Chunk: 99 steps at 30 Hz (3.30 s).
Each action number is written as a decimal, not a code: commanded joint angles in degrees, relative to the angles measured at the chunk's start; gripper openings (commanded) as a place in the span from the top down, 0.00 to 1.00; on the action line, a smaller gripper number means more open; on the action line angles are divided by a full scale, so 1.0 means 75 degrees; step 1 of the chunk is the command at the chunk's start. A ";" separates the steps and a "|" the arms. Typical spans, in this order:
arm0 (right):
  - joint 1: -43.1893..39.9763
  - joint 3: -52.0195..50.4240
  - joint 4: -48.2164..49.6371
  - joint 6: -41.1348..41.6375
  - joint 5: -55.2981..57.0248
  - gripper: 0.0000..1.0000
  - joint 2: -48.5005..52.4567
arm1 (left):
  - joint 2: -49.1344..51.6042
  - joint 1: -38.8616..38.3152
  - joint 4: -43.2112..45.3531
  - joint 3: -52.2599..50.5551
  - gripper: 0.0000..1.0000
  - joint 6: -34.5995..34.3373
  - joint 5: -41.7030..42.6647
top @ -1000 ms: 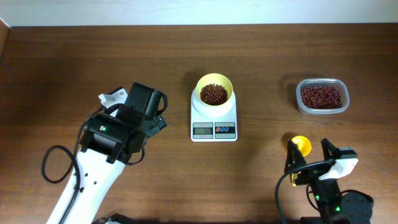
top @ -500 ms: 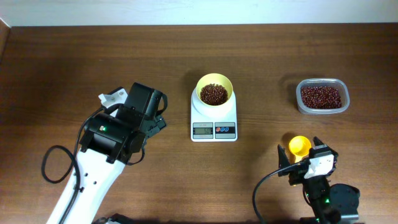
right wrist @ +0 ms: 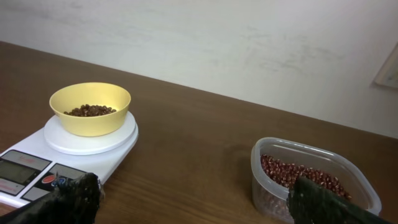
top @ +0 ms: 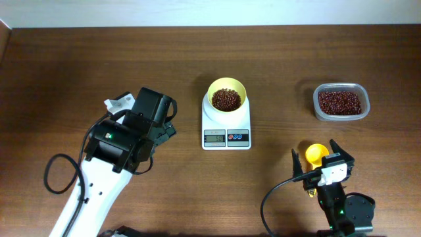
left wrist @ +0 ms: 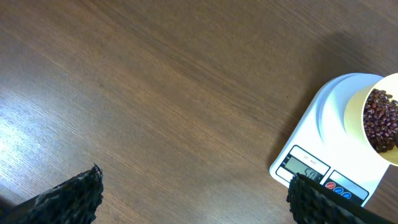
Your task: Scoop item into bowl and weigh 50g on scale
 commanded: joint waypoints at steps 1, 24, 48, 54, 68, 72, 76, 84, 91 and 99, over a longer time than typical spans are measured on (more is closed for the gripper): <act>0.0064 -0.0085 0.0189 -0.0055 -0.0099 0.01 -0.0087 | -0.0090 0.0032 -0.0009 0.0012 0.01 0.0009 -0.0070; 0.0070 -0.0411 0.0420 -0.0592 -0.0096 0.01 -0.0087 | -0.0090 0.0032 -0.0009 0.0015 0.01 0.0009 -0.0070; 0.0070 -0.0411 0.0411 -0.0586 -0.0070 0.01 -0.0087 | -0.0090 0.0032 -0.0009 0.0015 0.01 0.0009 -0.0073; 0.0070 -0.0411 0.0402 -0.0548 -0.0073 0.01 -0.0087 | -0.0090 0.0032 -0.0012 0.0015 0.01 0.0009 -0.0070; 0.0070 -0.0411 0.0417 -0.0507 -0.0076 0.01 -0.0087 | -0.0090 0.0032 -0.0009 0.0015 0.01 0.0009 -0.0070; 0.0070 -0.0411 0.0417 -0.0507 -0.0073 0.01 -0.0087 | -0.0090 0.0032 -0.0009 0.0012 0.01 0.0012 -0.0070; 0.0070 -0.0411 0.0417 -0.0507 -0.0073 0.01 -0.0087 | -0.0090 0.0032 -0.0009 0.0015 0.01 0.0009 -0.0070; 0.0070 -0.0411 0.0417 -0.0507 -0.0073 0.01 -0.0087 | -0.0090 0.0032 -0.0009 0.0015 0.01 0.0009 -0.0070; 0.0070 -0.0411 0.0420 -0.0507 -0.0073 0.01 -0.0087 | -0.0090 0.0032 -0.0009 0.0015 0.01 0.0009 -0.0070; 0.0070 -0.0411 0.0417 -0.0507 -0.0073 0.01 -0.0087 | -0.0090 0.0032 -0.0009 0.0015 0.01 0.0009 -0.0070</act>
